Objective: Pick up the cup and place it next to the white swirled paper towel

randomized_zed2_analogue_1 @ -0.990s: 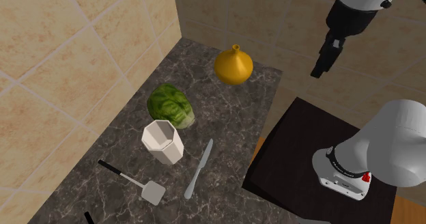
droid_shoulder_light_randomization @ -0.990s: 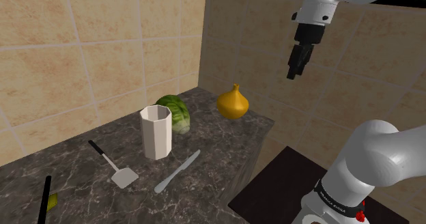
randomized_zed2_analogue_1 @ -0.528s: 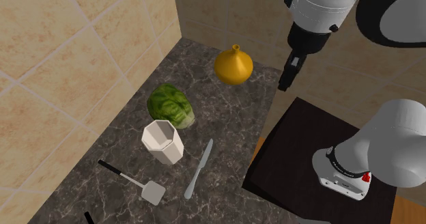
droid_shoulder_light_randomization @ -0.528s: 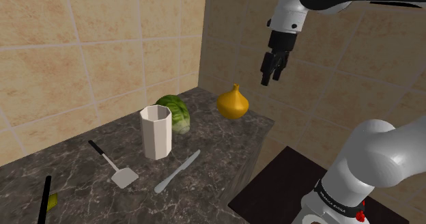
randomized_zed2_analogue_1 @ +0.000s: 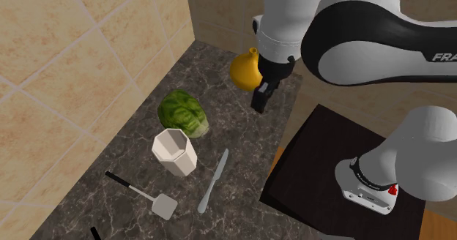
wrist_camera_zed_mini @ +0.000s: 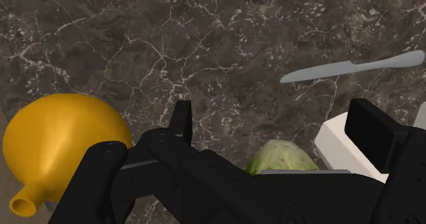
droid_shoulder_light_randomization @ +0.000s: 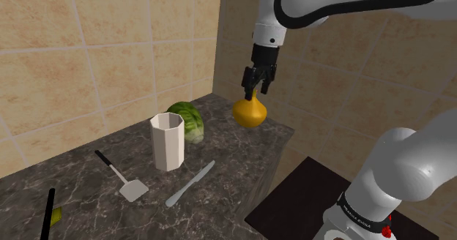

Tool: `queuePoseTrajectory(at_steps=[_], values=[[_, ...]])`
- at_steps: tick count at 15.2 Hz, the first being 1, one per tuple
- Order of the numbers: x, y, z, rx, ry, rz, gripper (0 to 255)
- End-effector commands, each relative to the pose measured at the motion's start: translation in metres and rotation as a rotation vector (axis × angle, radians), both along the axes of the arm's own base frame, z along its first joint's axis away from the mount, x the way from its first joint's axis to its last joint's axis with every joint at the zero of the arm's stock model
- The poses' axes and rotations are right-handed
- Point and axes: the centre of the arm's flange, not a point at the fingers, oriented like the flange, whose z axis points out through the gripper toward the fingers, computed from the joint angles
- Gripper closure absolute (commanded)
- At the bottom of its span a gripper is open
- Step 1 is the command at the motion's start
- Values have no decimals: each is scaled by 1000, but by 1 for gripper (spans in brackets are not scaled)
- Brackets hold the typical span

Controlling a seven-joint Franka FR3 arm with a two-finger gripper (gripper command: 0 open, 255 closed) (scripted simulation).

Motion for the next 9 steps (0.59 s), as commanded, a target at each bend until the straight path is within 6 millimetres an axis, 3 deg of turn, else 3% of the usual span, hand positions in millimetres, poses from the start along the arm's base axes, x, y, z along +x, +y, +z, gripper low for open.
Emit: queuePoseTrajectory(at_steps=[1, 9], values=[[16, 17, -9, -1, -3, -3, 0], [81, 89, -49, -10, -13, -12, 0]])
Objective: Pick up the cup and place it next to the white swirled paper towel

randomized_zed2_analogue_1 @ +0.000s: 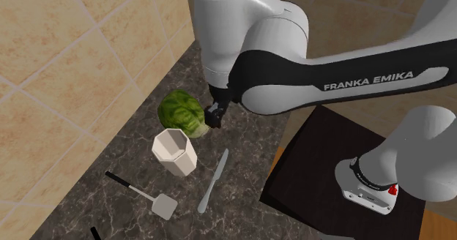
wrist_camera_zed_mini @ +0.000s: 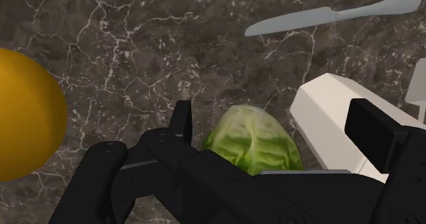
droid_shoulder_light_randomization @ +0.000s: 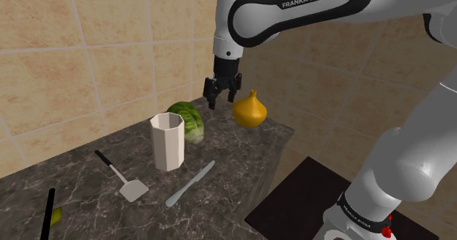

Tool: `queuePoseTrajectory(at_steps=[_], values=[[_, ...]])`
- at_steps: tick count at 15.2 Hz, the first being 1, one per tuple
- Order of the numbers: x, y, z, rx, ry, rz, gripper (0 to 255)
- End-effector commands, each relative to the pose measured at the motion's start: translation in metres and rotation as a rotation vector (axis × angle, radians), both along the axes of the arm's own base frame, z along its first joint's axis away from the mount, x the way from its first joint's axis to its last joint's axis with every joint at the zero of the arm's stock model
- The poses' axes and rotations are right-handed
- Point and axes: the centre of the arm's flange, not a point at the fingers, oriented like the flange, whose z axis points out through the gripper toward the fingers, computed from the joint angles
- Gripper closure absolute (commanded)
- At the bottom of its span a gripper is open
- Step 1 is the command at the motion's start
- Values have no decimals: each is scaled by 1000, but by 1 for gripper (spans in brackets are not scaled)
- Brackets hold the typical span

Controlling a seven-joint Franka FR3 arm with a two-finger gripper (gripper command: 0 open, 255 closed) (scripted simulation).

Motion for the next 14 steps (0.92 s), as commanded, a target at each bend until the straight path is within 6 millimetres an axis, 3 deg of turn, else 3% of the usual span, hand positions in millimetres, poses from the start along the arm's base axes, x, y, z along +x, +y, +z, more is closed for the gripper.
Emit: queuePoseTrajectory(at_steps=[1, 10, 14], values=[[15, 18, -7, -1, -3, -3, 0], [90, 98, -51, -11, -14, -14, 0], [96, 104, -70, -12, -15, -14, 0]])
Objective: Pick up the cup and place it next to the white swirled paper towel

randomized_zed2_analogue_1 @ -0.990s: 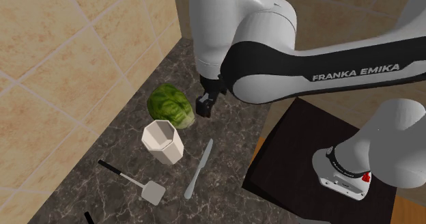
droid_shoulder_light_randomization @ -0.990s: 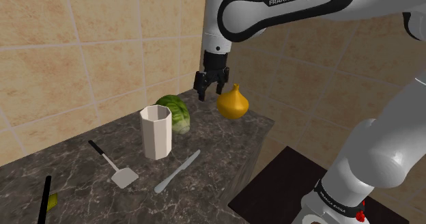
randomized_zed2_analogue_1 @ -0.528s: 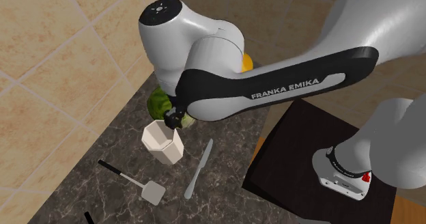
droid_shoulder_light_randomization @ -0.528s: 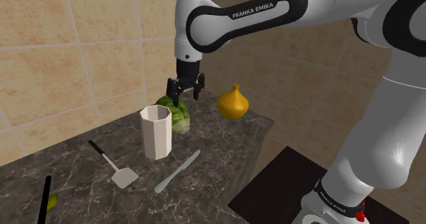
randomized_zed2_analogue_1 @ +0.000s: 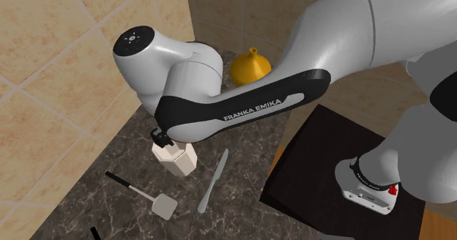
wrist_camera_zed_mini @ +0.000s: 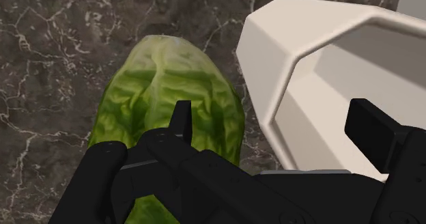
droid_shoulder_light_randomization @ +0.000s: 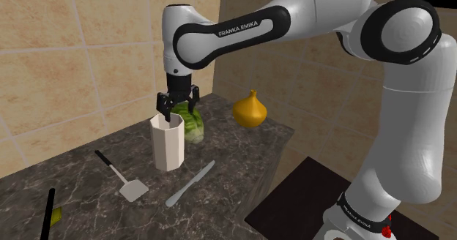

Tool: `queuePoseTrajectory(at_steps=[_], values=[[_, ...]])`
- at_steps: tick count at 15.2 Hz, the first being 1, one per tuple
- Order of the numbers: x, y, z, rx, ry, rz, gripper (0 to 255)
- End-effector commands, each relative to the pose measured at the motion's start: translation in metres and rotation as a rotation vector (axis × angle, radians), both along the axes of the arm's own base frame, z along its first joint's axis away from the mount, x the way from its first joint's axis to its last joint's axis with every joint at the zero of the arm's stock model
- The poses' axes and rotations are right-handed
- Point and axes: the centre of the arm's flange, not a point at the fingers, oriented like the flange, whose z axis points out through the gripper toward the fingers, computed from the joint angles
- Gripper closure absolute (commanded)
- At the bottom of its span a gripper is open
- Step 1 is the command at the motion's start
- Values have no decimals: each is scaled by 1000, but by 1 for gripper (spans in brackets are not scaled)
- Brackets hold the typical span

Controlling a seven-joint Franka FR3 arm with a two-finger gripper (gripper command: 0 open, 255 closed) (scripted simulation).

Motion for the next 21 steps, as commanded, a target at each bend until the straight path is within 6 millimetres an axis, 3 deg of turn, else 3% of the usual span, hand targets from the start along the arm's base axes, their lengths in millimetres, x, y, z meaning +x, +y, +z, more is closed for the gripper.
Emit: queuePoseTrajectory(at_steps=[1, 5, 12, 13, 21], values=[[0, 1, -10, 0, -1, 0, 0], [0, 1, -29, 0, -1, 0, 0], [0, 1, -29, 0, -1, 0, 0], [0, 1, -29, 0, -1, 0, 255], [0, 1, -29, 0, -1, 0, 255]])
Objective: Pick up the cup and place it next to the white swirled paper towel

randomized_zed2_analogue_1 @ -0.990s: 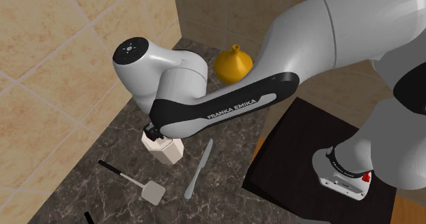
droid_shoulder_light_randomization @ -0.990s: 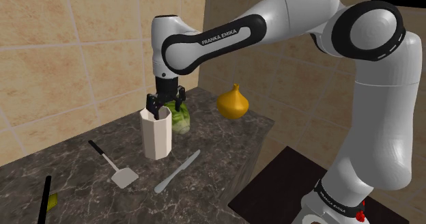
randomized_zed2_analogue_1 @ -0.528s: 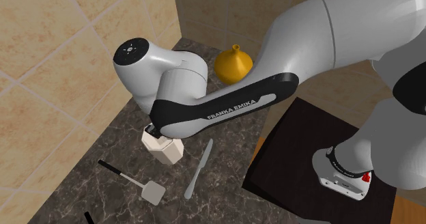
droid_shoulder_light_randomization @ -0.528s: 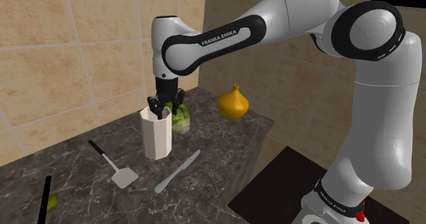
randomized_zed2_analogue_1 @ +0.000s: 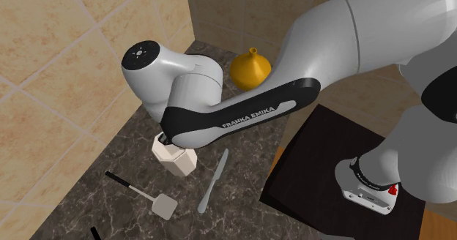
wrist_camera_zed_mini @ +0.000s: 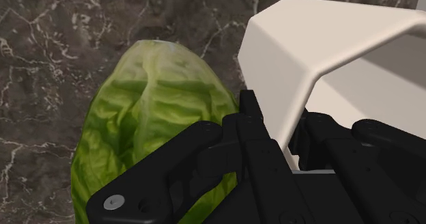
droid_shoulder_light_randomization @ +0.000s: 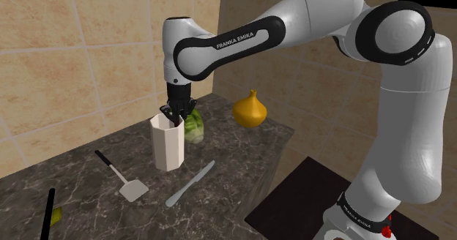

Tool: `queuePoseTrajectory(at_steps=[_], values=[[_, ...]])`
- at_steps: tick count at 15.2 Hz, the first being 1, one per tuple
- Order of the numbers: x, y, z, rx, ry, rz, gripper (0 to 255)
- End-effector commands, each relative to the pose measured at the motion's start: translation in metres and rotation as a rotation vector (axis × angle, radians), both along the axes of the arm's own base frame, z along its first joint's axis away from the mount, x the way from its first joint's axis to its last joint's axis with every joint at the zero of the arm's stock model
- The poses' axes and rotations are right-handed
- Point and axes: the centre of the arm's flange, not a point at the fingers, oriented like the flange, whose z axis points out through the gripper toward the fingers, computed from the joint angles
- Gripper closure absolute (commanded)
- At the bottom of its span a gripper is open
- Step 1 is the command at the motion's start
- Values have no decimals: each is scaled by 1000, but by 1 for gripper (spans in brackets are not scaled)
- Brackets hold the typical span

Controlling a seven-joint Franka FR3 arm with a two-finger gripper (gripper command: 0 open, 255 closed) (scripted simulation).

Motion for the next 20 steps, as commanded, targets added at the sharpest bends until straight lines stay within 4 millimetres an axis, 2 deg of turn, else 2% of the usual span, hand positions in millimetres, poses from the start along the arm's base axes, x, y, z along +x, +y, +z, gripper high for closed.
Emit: queuePoseTrajectory(at_steps=[1, 20], values=[[0, 0, 0, 0, 0, 0, 255], [0, 0, 100, 0, 0, 0, 255]])
